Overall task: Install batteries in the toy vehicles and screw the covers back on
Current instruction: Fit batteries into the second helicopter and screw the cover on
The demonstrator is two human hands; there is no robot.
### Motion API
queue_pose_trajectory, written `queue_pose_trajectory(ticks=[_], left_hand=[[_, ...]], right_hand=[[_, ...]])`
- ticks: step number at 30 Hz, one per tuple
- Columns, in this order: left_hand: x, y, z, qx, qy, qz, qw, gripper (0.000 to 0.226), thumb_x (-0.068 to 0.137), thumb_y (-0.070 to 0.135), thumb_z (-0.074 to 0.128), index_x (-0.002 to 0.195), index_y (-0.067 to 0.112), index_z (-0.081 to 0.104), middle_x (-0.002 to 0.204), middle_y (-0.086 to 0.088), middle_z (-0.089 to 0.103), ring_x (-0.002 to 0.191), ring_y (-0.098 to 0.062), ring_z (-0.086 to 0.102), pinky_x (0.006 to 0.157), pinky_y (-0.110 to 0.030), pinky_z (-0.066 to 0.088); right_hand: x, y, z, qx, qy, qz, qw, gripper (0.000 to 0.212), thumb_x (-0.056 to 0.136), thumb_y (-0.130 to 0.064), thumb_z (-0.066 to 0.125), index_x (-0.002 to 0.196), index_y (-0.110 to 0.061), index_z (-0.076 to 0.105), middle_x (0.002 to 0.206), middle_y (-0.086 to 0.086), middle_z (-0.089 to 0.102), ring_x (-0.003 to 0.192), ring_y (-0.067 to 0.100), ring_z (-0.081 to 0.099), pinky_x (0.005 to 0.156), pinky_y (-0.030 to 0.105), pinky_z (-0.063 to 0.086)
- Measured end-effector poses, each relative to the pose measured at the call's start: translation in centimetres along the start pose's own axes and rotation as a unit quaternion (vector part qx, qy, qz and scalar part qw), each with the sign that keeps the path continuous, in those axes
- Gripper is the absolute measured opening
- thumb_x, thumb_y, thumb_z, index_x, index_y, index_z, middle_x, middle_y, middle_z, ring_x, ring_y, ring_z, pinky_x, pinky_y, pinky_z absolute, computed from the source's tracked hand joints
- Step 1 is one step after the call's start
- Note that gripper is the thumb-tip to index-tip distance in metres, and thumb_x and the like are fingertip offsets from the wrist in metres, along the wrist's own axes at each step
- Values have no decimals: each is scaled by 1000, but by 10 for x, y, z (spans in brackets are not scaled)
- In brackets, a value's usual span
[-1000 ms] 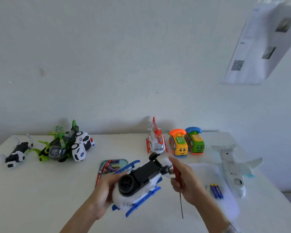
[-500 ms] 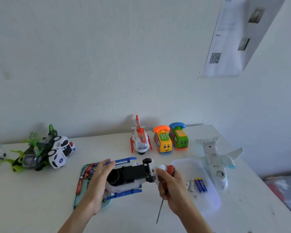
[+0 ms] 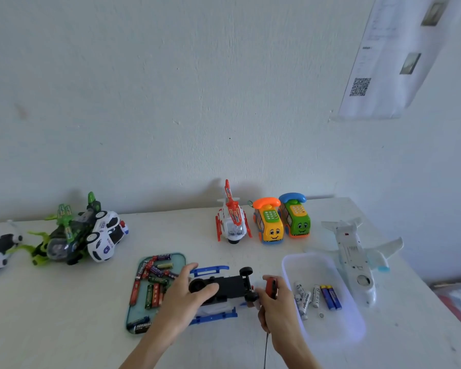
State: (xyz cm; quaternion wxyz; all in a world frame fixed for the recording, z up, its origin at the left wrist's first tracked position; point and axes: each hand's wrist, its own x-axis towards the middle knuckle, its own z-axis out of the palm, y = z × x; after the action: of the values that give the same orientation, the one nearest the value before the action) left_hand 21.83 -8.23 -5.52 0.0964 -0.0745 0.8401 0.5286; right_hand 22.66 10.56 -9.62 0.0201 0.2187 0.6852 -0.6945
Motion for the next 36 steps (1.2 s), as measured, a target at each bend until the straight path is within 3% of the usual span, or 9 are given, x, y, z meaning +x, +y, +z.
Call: queue_pose_trajectory(ticks=[5, 8, 12, 15, 17, 23, 28, 32, 36], left_hand=[[7, -5, 5, 95, 32, 26, 995, 69, 86, 45, 64, 144, 24, 33, 140, -4, 41, 124, -17, 40, 101, -30, 34], [10, -8, 13, 276, 157, 167, 933, 60, 83, 43, 66, 134, 16, 48, 141, -10, 43, 131, -28, 40, 105, -43, 37], [8, 1, 31, 340, 140, 349, 862, 40, 81, 49, 51, 108, 24, 65, 113, 11, 64, 114, -13, 56, 102, -54, 40], [8, 4, 38, 378, 96, 377, 840, 36, 76, 47, 51, 98, 25, 69, 93, 14, 68, 93, -9, 65, 88, -42, 52], [12, 0, 38, 399, 85, 394, 823, 34, 73, 45, 68, 100, 24, 69, 90, 14, 69, 86, -9, 66, 79, -32, 53], [18, -1, 37, 364, 105, 403, 833, 40, 65, 46, 84, 98, 27, 70, 84, 18, 69, 74, -2, 64, 67, -20, 47], [25, 2, 37, 360, 124, 407, 830, 36, 62, 49, 84, 88, 27, 72, 70, 18, 66, 60, -4, 60, 57, -22, 46], [30, -1, 38, 360, 142, 407, 828, 41, 54, 43, 90, 87, 26, 73, 68, 17, 66, 58, -5, 60, 54, -23, 46], [32, -3, 39, 358, 156, 414, 823, 41, 54, 42, 91, 86, 25, 73, 67, 16, 66, 56, -7, 59, 52, -24, 47]], right_hand=[[-3, -2, -1, 4, 3, 2, 1000, 10, 95, -12, 54, 101, -19, 53, 89, 33, 61, 43, 13, 36, 36, 19, 29], [-7, -6, -1, 5, -2, -4, 1000, 9, 96, -10, 53, 98, -18, 52, 84, 33, 61, 35, 8, 35, 35, 18, 27], [-14, -12, 0, 32, -7, -7, 999, 9, 95, -6, 52, 99, -14, 51, 62, 15, 57, 32, 9, 34, 35, 17, 23], [-15, -12, -1, 26, -12, -13, 1000, 13, 95, -4, 52, 101, -15, 51, 58, 11, 56, 33, 12, 30, 35, 17, 23], [-13, -11, -5, -13, -15, -19, 1000, 14, 94, -5, 53, 103, -16, 52, 64, 14, 54, 35, 12, 30, 35, 19, 24], [-7, -31, -23, -207, 11, -122, 971, 11, 92, -23, 58, 85, -18, 52, 76, 13, 59, 67, 28, 53, 60, 33, 42], [-20, -81, -24, -135, 21, -266, 954, 15, 95, -23, 54, 83, -16, 50, 71, 5, 51, 64, 13, 44, 60, 33, 40], [-31, -109, -21, -163, 27, -369, 915, 21, 82, -49, 51, 86, -28, 50, 65, -5, 51, 60, 14, 48, 55, 24, 40], [-26, -108, -14, -167, 35, -390, 905, 22, 87, -34, 59, 92, -16, 49, 65, 3, 59, 55, 16, 54, 53, 33, 46]])
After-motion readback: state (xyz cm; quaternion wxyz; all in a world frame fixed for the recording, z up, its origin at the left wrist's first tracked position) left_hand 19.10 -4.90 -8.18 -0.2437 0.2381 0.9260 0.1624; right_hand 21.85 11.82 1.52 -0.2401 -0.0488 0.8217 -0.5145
